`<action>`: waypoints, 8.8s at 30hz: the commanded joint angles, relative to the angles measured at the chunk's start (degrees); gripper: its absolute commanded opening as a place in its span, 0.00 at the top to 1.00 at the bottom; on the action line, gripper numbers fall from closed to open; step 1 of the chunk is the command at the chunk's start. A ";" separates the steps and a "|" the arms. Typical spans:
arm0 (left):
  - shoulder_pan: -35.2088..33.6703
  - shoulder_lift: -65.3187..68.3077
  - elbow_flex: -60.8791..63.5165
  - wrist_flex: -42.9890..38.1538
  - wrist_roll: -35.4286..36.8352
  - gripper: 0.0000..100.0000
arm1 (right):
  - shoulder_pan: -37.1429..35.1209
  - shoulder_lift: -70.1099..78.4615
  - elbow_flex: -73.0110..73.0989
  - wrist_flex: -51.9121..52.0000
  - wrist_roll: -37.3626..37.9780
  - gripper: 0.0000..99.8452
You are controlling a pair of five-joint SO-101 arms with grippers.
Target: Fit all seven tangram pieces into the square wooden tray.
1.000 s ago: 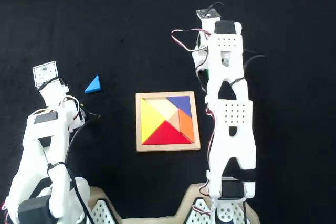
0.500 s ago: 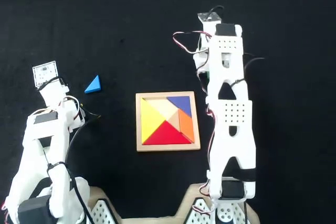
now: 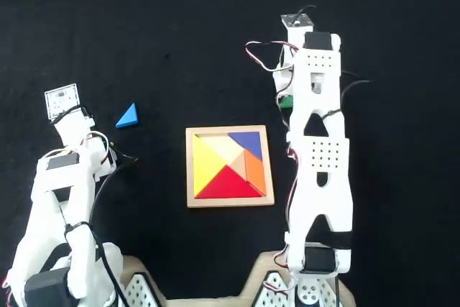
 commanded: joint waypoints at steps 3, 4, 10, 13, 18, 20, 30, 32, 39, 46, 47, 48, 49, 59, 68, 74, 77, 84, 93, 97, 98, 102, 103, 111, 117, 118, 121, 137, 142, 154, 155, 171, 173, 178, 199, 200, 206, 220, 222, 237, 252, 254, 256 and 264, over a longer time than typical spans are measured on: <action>-0.22 -1.05 -0.84 -0.97 0.62 0.86 | 0.62 -5.41 -7.16 3.25 0.35 0.99; -0.22 -1.05 -0.84 -0.97 0.62 0.86 | 0.97 -7.25 -6.55 3.25 0.88 0.99; -0.22 -1.05 -0.84 -0.97 0.70 0.86 | 0.79 -24.22 9.89 3.25 4.22 0.99; -0.22 -1.05 -0.84 -0.97 0.70 0.86 | -2.02 -37.14 23.08 3.25 6.86 0.99; -0.22 -1.05 -0.84 -0.97 0.62 0.86 | -9.85 -59.38 43.82 2.81 16.00 0.99; -0.22 -1.05 -0.75 -0.97 0.62 0.86 | -12.92 -65.80 51.65 1.23 19.87 0.99; -0.22 -1.14 -0.48 -0.97 0.62 0.86 | -21.71 -72.22 83.56 -14.33 23.30 0.99; -0.22 -1.05 -0.57 -0.97 0.62 0.86 | -24.09 -72.22 87.69 -16.53 23.38 0.99; -0.22 -1.05 -0.66 -0.97 0.62 0.86 | -25.76 -71.78 96.31 -27.87 22.51 0.99; -0.22 -0.97 -0.75 -0.97 0.62 0.86 | -24.18 -71.69 97.27 -33.05 18.90 0.99; -0.22 -0.97 -0.75 -0.97 0.62 0.86 | -24.18 -71.69 97.27 -33.93 18.90 0.99; -0.22 -0.97 -0.75 -0.97 0.62 0.86 | -24.18 -71.60 97.27 -34.55 18.90 0.99; -0.22 -0.97 -0.75 -0.97 0.62 0.86 | -24.18 -71.60 97.36 -34.90 18.90 0.99; -0.22 -0.97 -0.75 -0.97 0.62 0.86 | -24.09 -71.60 100.97 -39.21 18.90 0.99; -0.22 -0.97 -0.66 -0.97 0.62 0.86 | -23.12 -71.69 102.20 -38.77 18.90 0.91; -0.22 -0.97 -0.75 -0.97 0.62 0.86 | -23.21 -71.69 103.16 -38.77 19.25 0.81; -0.22 -0.97 -0.75 -0.97 0.62 0.86 | -23.21 -71.69 103.16 -38.95 19.16 0.80; -0.22 -0.97 -0.75 -0.97 0.62 0.86 | -26.46 -71.60 104.48 -38.15 19.69 0.75; -0.22 -0.97 -0.75 -0.97 0.62 0.86 | -27.69 -71.87 104.31 -38.95 20.57 0.73; -0.22 -0.97 -0.75 -0.97 0.62 0.86 | -22.59 -72.22 99.12 -37.10 20.22 0.82; -0.22 -0.97 -0.75 -0.97 0.62 0.86 | -20.75 -72.22 97.89 -36.66 20.13 0.85; -0.22 -0.97 -0.84 -0.97 0.62 0.86 | -13.89 -72.22 94.90 -35.60 20.04 0.99; -0.22 -0.97 -0.84 -0.97 0.62 0.86 | -13.10 -72.22 94.90 -35.52 20.04 0.98; -0.22 -0.97 -0.84 -0.97 0.62 0.86 | -14.51 -71.60 100.70 -42.55 19.34 0.99; -0.22 -0.97 -0.84 -0.97 0.62 0.86 | -18.81 -71.60 104.66 -44.57 19.60 0.99; -0.22 -0.97 -0.84 -0.97 0.62 0.86 | -18.90 -71.60 105.10 -44.84 19.69 0.99; -0.22 -0.97 -0.84 -0.97 0.62 0.86 | -18.90 -71.60 106.15 -44.92 19.78 0.99; -0.22 -0.97 -0.84 -0.97 0.62 0.86 | -22.15 -69.14 105.80 -44.22 19.87 0.99; -0.22 -0.97 -0.84 -0.97 0.62 0.86 | -21.45 -69.32 101.23 -39.12 19.78 0.99; 1.36 -1.05 -0.22 -2.02 0.62 0.86 | -25.85 -75.03 105.54 -52.84 12.48 0.99; 1.27 -1.05 -0.22 -2.02 0.62 0.86 | -25.93 -74.15 105.27 -53.27 12.66 0.99; 1.27 -1.05 -0.31 -2.02 0.62 0.86 | -30.42 -59.91 93.76 -50.29 13.01 0.99; 1.36 -1.05 -0.31 -2.02 0.62 0.86 | -30.15 -59.74 93.67 -50.37 13.01 0.99; 1.36 -1.05 -0.31 -2.02 0.62 0.86 | -29.45 -57.01 93.76 -50.20 14.24 0.99; 1.19 -1.14 -0.31 -2.11 0.70 0.86 | -29.98 -57.54 93.58 -47.12 16.44 0.99; 1.10 -1.41 -0.31 -2.11 0.97 0.86 | -29.45 -57.54 93.14 -47.65 16.44 0.99; 0.92 -1.49 -0.84 -1.67 1.14 0.86 | -24.79 -60.09 87.52 -41.93 16.09 0.99; 1.01 -0.35 -30.64 28.92 -17.32 0.73 | -9.49 -84.44 102.90 -47.74 12.84 0.99; 2.51 1.14 -36.53 34.11 -21.10 0.73 | -6.07 -82.33 106.77 -54.68 12.40 0.99; 9.80 42.73 -75.56 50.90 -36.04 0.73 | 2.55 -57.80 93.23 -57.58 0.09 0.99; 8.31 69.19 -101.23 55.12 -46.15 0.73 | 1.85 -55.78 92.44 -59.52 0.44 0.99; 8.40 70.68 -102.64 55.30 -45.98 0.73 | 1.85 -55.78 92.44 -59.52 0.44 0.99; 8.40 71.74 -103.25 55.30 -45.89 0.73 | 1.85 -55.78 92.44 -59.52 0.44 0.99; 8.31 74.11 -103.25 52.48 -43.60 0.73 | 1.76 -55.78 92.44 -59.52 0.44 0.99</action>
